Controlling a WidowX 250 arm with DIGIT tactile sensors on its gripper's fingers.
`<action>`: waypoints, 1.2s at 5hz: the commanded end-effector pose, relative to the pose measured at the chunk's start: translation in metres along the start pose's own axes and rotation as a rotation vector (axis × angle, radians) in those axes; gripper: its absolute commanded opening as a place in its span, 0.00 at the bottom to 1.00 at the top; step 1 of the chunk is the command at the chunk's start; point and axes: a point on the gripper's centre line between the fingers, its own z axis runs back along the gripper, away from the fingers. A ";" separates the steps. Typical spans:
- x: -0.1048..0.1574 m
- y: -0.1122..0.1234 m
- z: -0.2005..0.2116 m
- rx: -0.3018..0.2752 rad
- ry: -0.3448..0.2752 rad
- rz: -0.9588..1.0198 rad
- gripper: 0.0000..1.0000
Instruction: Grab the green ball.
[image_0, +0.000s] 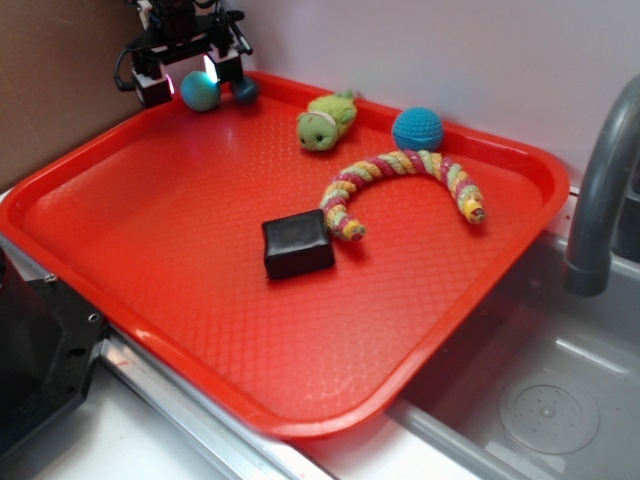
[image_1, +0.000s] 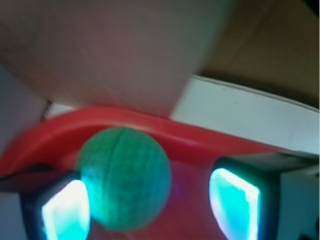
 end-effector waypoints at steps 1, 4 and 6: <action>0.006 0.004 -0.003 -0.001 -0.022 -0.034 1.00; -0.005 0.006 -0.014 0.029 -0.044 -0.081 0.00; -0.006 0.008 -0.011 0.021 -0.054 -0.090 0.00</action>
